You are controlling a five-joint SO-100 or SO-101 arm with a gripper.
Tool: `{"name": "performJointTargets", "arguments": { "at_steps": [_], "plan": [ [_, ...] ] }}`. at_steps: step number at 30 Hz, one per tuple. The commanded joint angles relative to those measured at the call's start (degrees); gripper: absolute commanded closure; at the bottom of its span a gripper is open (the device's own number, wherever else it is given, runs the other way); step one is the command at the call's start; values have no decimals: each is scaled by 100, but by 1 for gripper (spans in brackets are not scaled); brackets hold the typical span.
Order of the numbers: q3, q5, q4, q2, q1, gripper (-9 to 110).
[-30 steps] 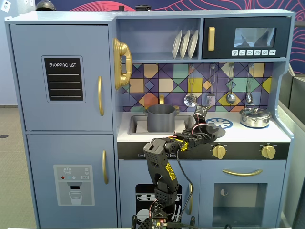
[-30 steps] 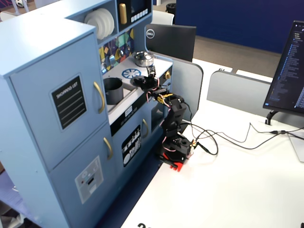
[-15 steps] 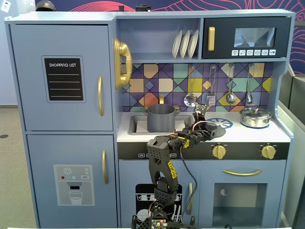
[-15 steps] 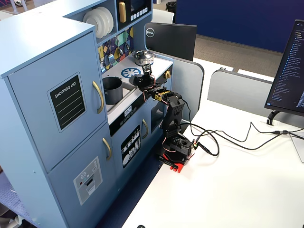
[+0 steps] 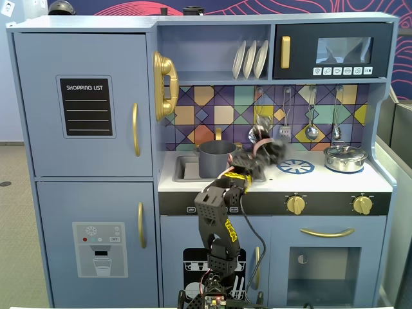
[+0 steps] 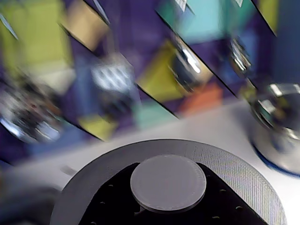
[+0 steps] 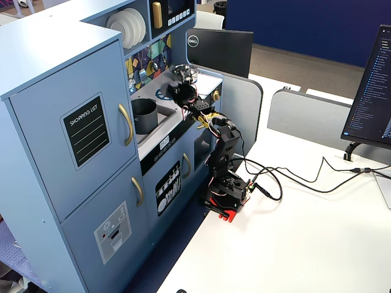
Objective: Pick up the lid from the counter and put it on the gray recipient
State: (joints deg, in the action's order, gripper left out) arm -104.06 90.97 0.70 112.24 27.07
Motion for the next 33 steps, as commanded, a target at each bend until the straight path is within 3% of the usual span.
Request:
{"name": "performJointTargets", "arguments": {
  "at_steps": [1,9,20,33],
  "plan": [
    [1063,-255,703,606,-290,101],
    [1485,-431,2083,1134,-1354,101],
    [835,-79,2057,1301,-2276,101],
    [439,-53,1573,888,-2435,101]
  ]
}}
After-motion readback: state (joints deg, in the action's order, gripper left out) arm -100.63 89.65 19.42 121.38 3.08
